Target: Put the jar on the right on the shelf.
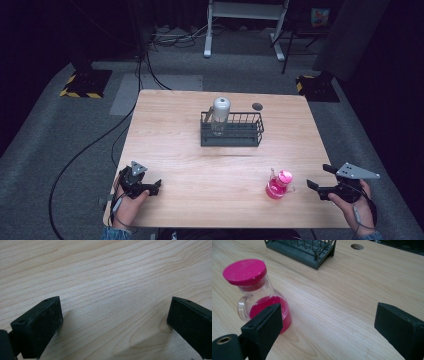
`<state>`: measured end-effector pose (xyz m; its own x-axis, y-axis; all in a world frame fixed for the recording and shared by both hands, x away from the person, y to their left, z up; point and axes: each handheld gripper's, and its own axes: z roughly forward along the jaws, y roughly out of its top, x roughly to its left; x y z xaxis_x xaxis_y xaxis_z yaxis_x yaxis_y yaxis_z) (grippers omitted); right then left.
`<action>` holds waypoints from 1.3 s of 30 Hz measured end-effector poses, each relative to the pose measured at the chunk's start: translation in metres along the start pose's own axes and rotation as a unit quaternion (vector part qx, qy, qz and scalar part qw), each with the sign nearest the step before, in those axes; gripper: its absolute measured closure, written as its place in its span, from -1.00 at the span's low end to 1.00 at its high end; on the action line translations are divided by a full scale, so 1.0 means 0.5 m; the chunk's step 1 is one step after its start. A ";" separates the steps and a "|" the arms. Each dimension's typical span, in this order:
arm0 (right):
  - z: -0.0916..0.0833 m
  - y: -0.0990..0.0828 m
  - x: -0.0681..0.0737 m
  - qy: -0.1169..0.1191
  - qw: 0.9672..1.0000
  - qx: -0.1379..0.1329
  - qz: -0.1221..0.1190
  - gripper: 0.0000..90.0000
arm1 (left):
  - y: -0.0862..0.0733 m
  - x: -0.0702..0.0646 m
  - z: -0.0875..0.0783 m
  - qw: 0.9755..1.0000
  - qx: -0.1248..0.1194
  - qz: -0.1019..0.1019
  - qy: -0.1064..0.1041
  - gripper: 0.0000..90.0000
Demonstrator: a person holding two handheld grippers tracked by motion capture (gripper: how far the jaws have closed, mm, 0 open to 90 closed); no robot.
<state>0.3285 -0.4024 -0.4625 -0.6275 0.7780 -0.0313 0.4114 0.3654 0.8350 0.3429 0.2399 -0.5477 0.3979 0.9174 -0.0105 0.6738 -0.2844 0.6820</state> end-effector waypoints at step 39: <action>0.026 0.078 0.088 0.066 0.997 -0.031 -0.033 -0.81 | 0.001 -0.001 0.001 1.000 0.000 -0.002 0.000 -1.00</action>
<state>0.3256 -0.3471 -0.4385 -0.7348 0.6780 -0.0177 0.3280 0.3781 0.8657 0.3433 0.2395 -0.5478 0.3953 0.9185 -0.0126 0.6750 -0.2811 0.6822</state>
